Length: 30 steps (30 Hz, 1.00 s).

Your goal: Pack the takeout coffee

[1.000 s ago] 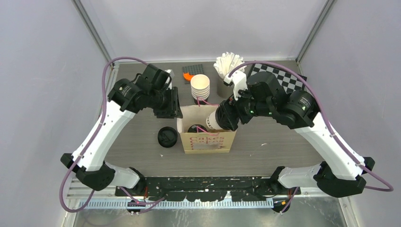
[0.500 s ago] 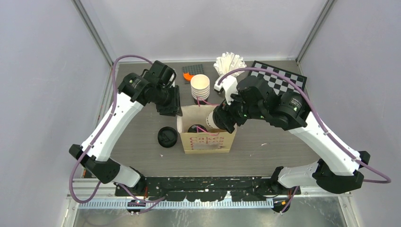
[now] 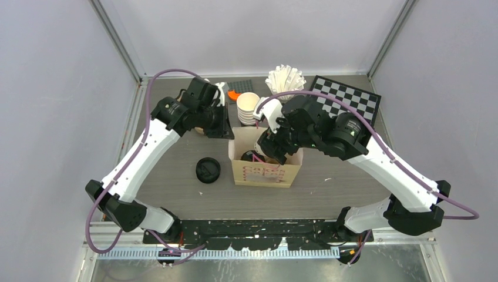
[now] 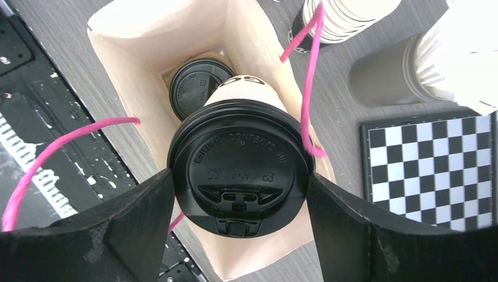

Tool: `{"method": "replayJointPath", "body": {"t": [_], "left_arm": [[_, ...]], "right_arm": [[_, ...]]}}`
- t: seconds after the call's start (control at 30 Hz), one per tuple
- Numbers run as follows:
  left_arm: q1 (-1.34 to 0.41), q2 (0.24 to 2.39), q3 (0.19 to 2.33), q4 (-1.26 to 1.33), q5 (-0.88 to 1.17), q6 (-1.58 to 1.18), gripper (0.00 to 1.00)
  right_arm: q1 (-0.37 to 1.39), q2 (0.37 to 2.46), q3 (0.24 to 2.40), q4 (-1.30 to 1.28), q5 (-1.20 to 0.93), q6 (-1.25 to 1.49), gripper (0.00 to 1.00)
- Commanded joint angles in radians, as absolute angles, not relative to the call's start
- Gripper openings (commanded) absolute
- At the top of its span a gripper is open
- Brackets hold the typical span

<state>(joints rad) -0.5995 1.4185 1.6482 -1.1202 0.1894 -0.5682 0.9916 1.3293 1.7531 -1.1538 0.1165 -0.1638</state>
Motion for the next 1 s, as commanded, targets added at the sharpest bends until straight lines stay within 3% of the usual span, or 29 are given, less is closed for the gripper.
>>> {"method": "replayJointPath", "body": {"t": [0.0,0.43,0.53,0.67,0.73,0.97], "left_arm": [[-0.591,1.369,1.641,-0.943,0.242,-0.525,0.00],[-0.578,1.373,1.575,-0.763,0.321,-0.426,0.00],[-0.580,1.374,1.580,-0.791,0.324,-0.434,0.09],[-0.578,1.357,1.577,-0.846,0.317,-0.477,0.35],[-0.578,1.340,1.578,-0.888,0.302,-0.515,0.43],[-0.578,1.274,1.557,-1.072,0.310,-0.610,0.49]], "right_arm": [[1.004,1.332,1.801,-1.100,0.180,-0.242,0.70],[1.005,1.323,1.653,-1.026,0.248,-0.319,0.69],[1.006,1.306,1.630,-1.019,0.247,-0.326,0.69],[1.013,1.287,1.606,-1.031,0.253,-0.334,0.69],[1.027,1.278,1.592,-1.044,0.260,-0.333,0.69],[1.106,1.231,1.492,-0.995,0.332,-0.313,0.69]]}}
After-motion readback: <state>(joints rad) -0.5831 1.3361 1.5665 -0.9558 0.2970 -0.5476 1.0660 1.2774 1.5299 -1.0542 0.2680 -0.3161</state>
